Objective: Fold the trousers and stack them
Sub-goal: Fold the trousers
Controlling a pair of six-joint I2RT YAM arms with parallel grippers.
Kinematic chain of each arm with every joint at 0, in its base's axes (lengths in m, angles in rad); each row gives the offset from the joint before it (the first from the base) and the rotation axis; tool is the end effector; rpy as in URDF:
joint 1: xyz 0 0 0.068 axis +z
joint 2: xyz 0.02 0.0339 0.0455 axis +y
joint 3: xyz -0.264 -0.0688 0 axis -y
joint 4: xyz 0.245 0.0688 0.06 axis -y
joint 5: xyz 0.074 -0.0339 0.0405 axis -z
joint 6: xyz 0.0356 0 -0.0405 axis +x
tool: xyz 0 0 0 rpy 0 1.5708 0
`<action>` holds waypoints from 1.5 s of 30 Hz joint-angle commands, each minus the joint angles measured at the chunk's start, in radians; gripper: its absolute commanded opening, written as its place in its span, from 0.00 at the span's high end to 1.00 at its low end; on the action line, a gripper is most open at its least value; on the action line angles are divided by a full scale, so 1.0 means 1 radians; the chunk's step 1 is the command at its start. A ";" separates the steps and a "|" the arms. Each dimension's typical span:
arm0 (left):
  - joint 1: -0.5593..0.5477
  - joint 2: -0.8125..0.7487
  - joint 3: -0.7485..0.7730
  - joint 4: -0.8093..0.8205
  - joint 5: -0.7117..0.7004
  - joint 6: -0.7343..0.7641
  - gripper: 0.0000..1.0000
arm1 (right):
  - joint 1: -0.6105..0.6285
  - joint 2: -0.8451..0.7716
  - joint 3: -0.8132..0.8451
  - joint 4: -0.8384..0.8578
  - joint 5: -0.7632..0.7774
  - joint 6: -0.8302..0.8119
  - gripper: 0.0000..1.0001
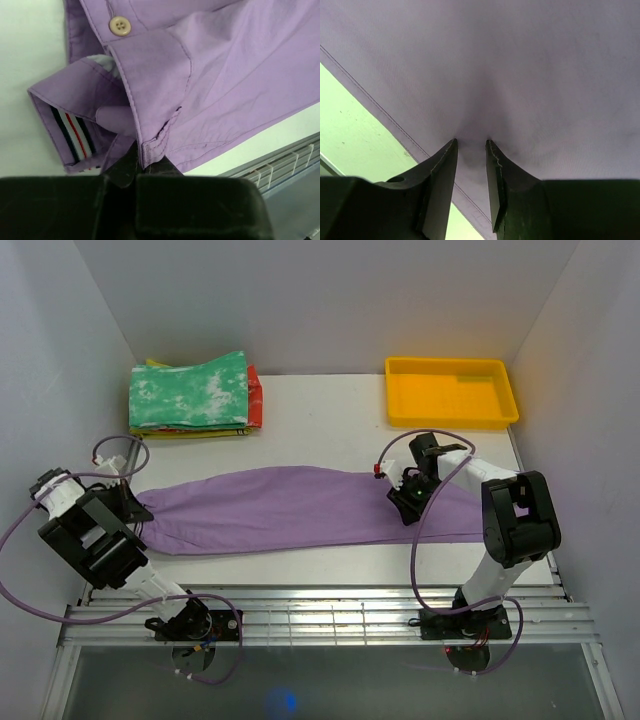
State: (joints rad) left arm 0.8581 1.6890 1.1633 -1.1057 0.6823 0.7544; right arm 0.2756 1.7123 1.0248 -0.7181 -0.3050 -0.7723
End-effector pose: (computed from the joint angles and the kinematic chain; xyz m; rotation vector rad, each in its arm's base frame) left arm 0.2047 0.2025 0.2032 -0.1629 2.5980 -0.6966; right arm 0.2881 0.0926 0.1593 -1.4749 2.4792 0.3710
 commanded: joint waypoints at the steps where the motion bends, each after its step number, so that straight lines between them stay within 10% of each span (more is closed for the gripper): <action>1: -0.001 -0.051 0.107 -0.005 0.106 -0.022 1.00 | -0.009 0.084 -0.063 0.108 0.216 -0.070 0.64; 23: -0.068 0.100 -0.037 0.400 -0.170 -0.122 0.99 | -0.009 0.043 -0.167 0.138 0.282 -0.179 0.66; 31: -0.065 -0.053 0.125 0.139 -0.098 -0.026 0.33 | -0.009 -0.072 -0.100 0.039 0.182 -0.209 0.59; 35: -0.068 -0.239 0.223 0.015 0.049 0.211 0.20 | -0.009 -0.141 -0.033 -0.038 0.115 -0.206 0.58; 45: -0.531 -0.598 -0.155 -0.027 -0.006 0.461 0.39 | 0.013 -0.198 0.049 -0.092 -0.062 -0.085 0.55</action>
State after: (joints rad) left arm 0.4362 1.0767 1.1347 -1.0985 0.7025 1.1542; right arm 0.2733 1.5265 1.0573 -0.7788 -0.2893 -0.9154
